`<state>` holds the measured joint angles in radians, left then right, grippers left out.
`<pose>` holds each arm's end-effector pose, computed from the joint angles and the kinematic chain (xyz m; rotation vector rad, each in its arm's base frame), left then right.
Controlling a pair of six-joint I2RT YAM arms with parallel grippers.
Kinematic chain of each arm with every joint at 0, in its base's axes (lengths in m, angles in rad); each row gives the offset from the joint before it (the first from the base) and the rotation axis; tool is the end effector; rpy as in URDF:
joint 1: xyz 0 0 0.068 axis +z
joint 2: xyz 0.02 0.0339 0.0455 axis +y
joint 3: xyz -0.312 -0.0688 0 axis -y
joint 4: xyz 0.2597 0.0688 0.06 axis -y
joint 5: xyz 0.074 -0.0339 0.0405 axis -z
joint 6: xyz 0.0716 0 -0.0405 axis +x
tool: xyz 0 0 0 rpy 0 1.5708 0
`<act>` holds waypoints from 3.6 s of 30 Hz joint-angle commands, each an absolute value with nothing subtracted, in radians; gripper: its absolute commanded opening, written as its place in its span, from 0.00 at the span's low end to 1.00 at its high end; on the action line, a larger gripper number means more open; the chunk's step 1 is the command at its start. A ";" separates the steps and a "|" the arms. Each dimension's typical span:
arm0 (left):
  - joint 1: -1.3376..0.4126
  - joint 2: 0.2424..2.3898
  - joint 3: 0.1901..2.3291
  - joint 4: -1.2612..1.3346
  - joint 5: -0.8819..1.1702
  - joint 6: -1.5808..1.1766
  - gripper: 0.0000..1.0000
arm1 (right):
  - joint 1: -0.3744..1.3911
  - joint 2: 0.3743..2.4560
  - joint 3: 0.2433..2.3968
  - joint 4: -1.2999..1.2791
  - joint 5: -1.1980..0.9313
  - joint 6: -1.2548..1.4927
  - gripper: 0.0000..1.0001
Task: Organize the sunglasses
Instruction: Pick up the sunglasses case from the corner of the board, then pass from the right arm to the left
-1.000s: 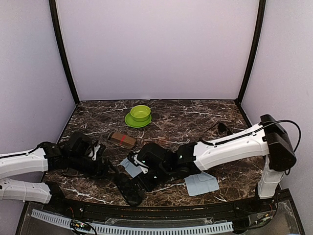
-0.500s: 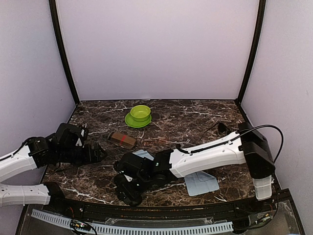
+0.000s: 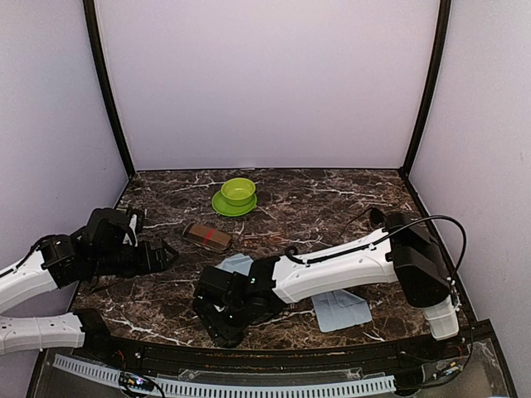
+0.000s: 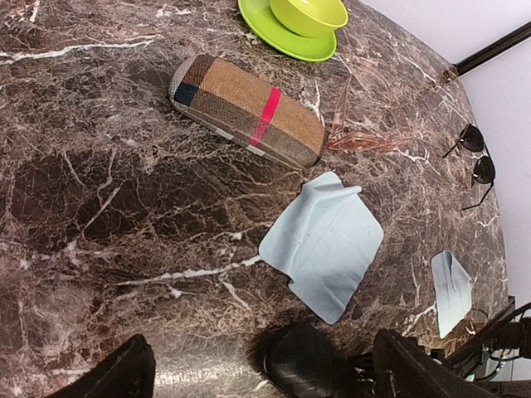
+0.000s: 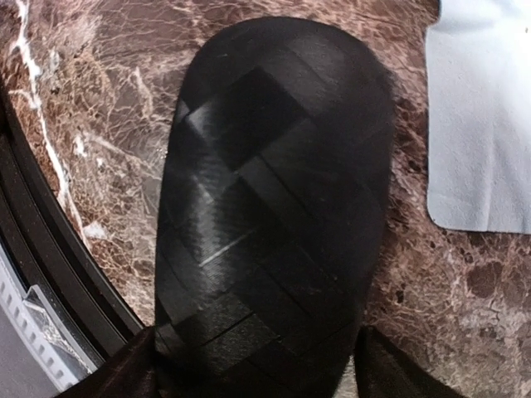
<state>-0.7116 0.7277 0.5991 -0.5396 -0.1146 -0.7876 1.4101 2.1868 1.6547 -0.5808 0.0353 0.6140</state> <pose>0.1312 -0.1023 0.2573 -0.1528 2.3187 -0.6695 0.0855 0.5118 0.1575 -1.0830 2.6054 0.5311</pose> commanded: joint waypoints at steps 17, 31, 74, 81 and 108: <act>-0.713 0.831 0.591 -0.202 0.054 -0.559 0.96 | 1.217 1.713 1.168 -0.162 -0.098 0.544 0.36; -0.713 1.049 0.480 0.526 0.465 -0.534 0.99 | 1.012 1.551 1.127 -0.111 -0.394 0.356 0.28; -0.717 1.169 0.449 0.843 0.635 -0.501 0.99 | 0.979 1.552 1.204 -0.140 -0.515 0.363 0.19; -0.717 1.132 0.636 0.339 0.251 -0.649 0.99 | 1.026 1.606 1.306 -0.285 -0.127 0.373 0.19; -0.740 1.338 0.692 0.474 0.325 -0.951 0.39 | 1.184 1.704 1.336 -0.213 0.228 0.458 0.39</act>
